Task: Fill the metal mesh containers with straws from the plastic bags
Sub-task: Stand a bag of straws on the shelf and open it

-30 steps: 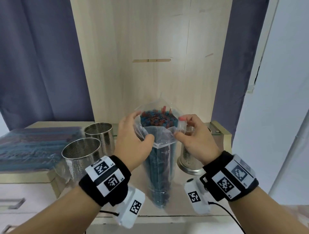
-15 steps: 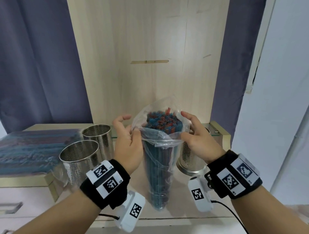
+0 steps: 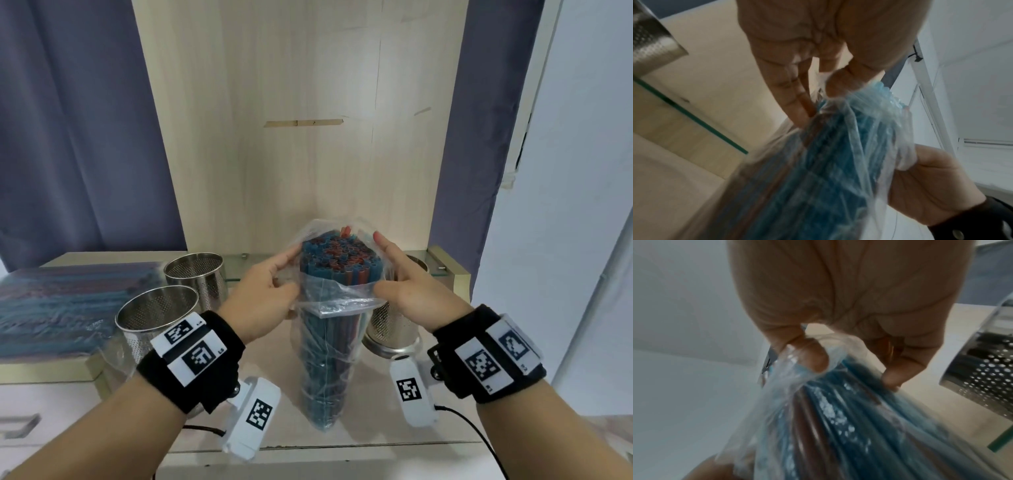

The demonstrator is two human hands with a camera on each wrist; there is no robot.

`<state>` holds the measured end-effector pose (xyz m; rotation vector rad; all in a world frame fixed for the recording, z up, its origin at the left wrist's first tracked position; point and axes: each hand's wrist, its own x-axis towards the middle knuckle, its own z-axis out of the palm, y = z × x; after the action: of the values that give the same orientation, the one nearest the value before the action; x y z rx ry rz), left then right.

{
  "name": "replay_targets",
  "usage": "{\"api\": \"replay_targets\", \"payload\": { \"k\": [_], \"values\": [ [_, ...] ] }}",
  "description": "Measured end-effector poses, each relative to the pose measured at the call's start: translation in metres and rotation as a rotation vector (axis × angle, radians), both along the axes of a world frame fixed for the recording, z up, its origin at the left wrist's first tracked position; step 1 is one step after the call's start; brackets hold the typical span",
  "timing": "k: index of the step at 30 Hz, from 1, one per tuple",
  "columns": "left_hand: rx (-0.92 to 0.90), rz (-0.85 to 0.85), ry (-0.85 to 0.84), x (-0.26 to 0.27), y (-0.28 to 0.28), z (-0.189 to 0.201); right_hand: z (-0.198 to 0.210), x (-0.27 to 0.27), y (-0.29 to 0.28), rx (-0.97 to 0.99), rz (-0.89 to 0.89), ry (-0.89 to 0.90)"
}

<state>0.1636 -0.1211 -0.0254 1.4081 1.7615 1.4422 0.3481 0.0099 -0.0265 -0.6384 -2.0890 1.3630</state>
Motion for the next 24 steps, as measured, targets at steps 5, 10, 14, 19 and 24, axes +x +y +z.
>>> {"api": "replay_targets", "payload": {
  "k": [5,10,14,19,24],
  "values": [
    [-0.109,-0.167,0.233,-0.004,-0.005,0.001,0.001,-0.001,0.003,0.019,0.124,-0.123],
    [-0.122,-0.247,0.186,-0.015,-0.003,-0.004,0.0,-0.003,0.001,0.12,0.216,-0.13],
    [-0.18,-0.252,0.306,-0.025,-0.006,0.003,-0.007,-0.002,-0.001,0.176,0.243,-0.035],
    [-0.229,-0.295,0.345,-0.041,-0.001,0.009,-0.008,0.0,0.002,0.143,0.272,-0.05],
    [-0.213,-0.401,0.284,-0.039,0.003,0.011,-0.001,-0.004,0.013,0.028,0.371,-0.053]
  ]
}}
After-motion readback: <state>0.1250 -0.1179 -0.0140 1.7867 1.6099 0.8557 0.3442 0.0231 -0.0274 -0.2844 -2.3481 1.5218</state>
